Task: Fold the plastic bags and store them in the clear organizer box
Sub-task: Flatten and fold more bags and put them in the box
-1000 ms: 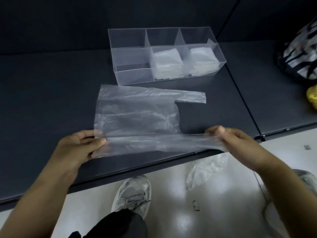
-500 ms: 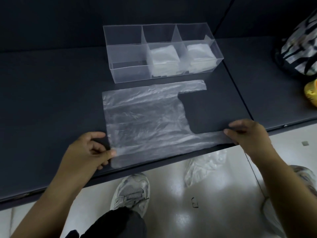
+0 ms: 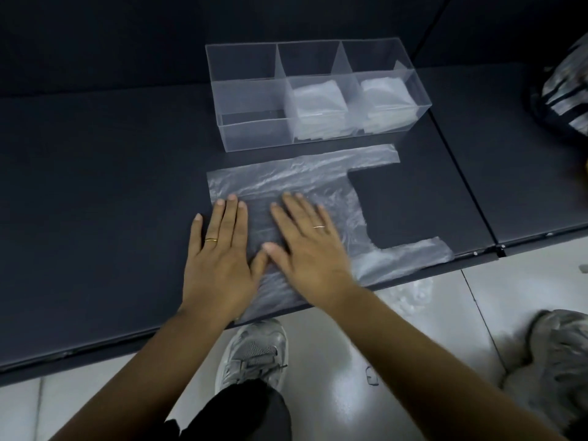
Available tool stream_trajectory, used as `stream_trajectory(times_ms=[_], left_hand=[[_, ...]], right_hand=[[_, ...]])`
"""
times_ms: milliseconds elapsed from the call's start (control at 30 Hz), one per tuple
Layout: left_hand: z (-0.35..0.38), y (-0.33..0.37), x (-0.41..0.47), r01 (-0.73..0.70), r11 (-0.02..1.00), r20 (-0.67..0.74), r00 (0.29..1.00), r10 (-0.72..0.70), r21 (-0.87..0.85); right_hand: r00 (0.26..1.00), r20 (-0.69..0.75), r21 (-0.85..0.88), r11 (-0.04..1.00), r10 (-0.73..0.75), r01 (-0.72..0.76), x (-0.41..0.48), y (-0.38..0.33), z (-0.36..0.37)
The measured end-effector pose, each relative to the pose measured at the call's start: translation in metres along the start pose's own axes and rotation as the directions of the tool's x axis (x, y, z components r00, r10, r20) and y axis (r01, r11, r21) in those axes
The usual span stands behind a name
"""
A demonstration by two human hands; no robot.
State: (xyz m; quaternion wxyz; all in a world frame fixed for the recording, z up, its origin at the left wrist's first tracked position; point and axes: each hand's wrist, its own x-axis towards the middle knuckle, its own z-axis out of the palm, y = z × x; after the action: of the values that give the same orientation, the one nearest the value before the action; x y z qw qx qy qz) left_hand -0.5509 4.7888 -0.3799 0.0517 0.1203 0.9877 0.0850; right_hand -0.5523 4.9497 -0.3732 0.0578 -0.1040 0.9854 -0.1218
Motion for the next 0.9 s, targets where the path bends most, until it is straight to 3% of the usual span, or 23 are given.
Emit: stream_trajectory(times_ms=[133,233,300,400,500,567,633,767,900], left_hand=[[0.003,0.000,0.001,-0.023,0.999,0.009,1.000,0.022,0.050],[-0.002,-0.001,-0.001,-0.041,0.998,-0.004,0.999,0.041,0.045],[-0.005,-0.005,-0.007,-0.162,0.987,-0.055,0.985,0.162,-0.004],[0.000,-0.014,-0.036,-0.481,0.874,-0.081,0.876,0.476,-0.067],[0.005,-0.021,-0.061,-0.597,0.802,-0.041,0.801,0.598,0.025],[0.005,-0.023,-0.067,-0.587,0.809,-0.140,0.799,0.585,0.026],[0.001,-0.022,-0.068,-0.589,0.805,-0.258,0.790,0.557,-0.065],[-0.015,-0.016,-0.071,-0.525,0.823,-0.363,0.826,0.431,-0.216],[-0.043,-0.023,-0.064,-0.317,0.820,-0.311,0.933,0.180,-0.477]], right_hand=[[0.981,-0.092,-0.093,0.979,0.171,-0.180,-0.026,0.085,-0.016],[0.921,-0.149,-0.083,0.924,0.359,-0.374,-0.044,0.145,-0.034],[0.885,-0.189,-0.067,0.893,0.426,-0.444,-0.052,0.164,-0.044],[0.885,-0.237,0.016,0.913,0.400,-0.409,-0.058,0.150,-0.048],[0.963,-0.178,0.232,0.960,0.200,-0.157,-0.068,0.089,-0.044],[0.997,-0.077,0.268,0.962,-0.031,0.050,-0.075,0.039,-0.033],[0.982,-0.040,0.241,0.952,-0.187,0.191,-0.078,0.004,-0.019],[0.985,-0.137,0.258,0.957,-0.102,0.135,-0.075,-0.013,-0.009],[0.969,-0.249,0.194,0.980,-0.002,0.052,-0.077,0.023,-0.025]])
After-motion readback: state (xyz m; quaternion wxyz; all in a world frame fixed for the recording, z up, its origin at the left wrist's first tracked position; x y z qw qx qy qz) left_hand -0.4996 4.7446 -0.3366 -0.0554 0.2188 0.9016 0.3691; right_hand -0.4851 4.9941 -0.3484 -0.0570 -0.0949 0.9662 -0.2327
